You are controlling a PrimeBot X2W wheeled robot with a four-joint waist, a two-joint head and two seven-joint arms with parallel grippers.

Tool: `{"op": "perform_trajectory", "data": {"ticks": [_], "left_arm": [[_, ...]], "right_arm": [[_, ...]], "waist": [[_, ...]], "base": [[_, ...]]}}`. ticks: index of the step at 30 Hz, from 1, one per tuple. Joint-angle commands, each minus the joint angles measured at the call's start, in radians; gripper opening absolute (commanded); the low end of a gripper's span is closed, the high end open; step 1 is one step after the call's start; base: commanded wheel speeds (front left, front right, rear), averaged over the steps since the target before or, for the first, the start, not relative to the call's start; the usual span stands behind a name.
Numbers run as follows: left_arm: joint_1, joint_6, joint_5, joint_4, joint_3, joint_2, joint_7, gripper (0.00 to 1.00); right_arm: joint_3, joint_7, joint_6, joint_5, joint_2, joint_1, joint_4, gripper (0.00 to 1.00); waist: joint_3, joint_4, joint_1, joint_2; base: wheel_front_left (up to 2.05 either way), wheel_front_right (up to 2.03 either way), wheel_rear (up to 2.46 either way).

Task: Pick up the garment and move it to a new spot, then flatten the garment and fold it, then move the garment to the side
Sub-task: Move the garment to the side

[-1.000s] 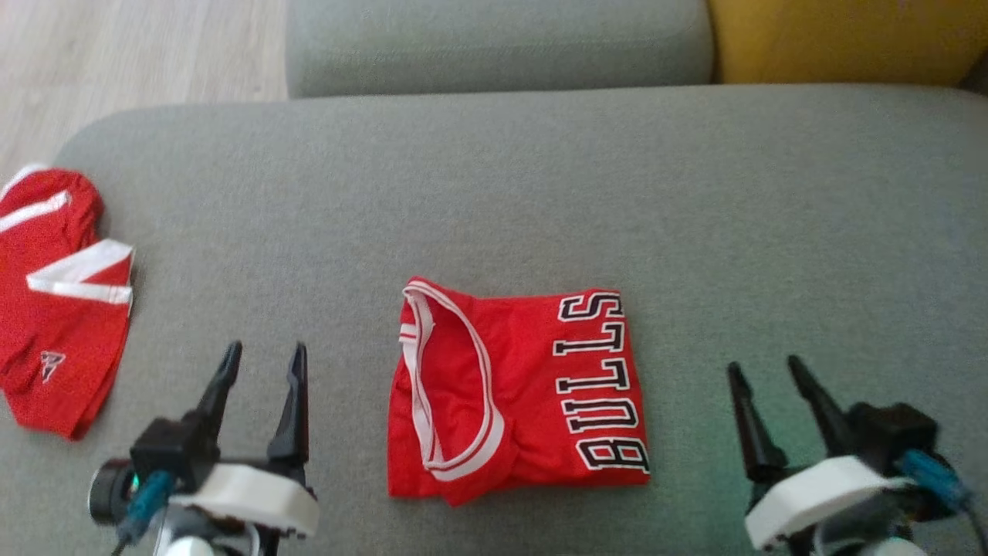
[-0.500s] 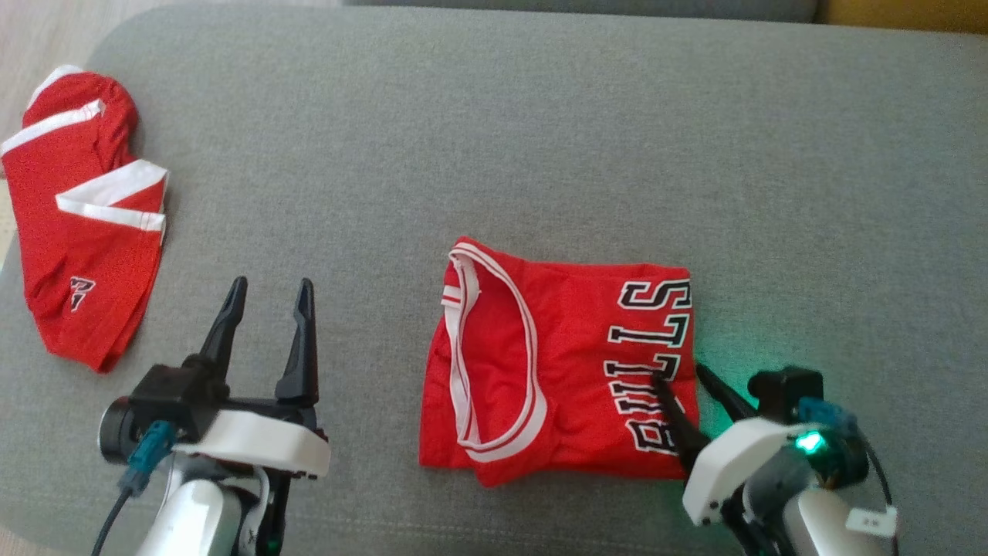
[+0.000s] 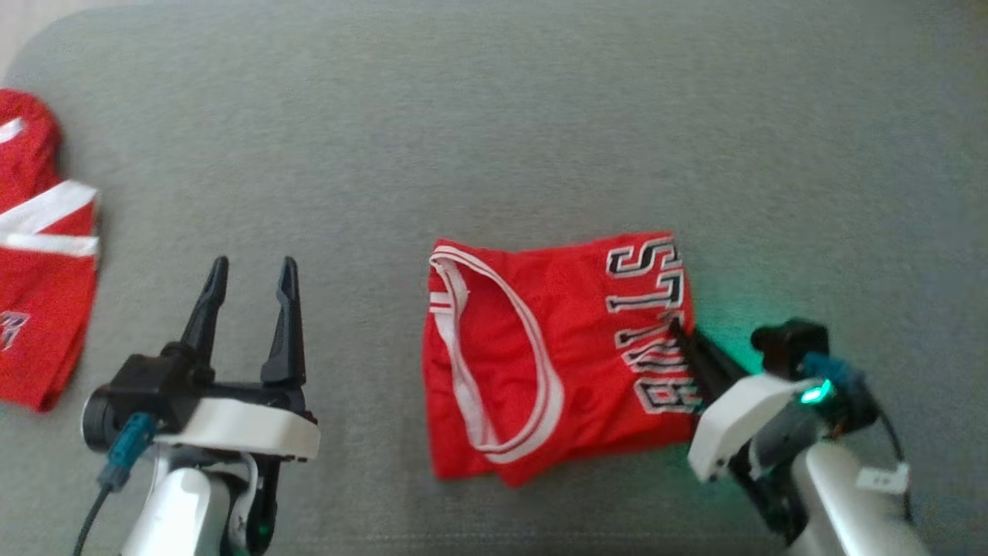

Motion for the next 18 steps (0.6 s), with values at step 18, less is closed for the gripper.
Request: {"op": "perform_trajectory", "data": {"ticks": [18], "left_arm": [[-0.163,-0.079,0.055,-0.035,0.026,-0.011,-0.012,1.00]], "right_arm": [[-0.197,0.075,0.007,-0.017,-0.346,-0.337,0.048,0.00]], "waist": [[0.166,-0.216,0.0000,0.0000]], "base": [[0.00,0.00,0.00]]}}
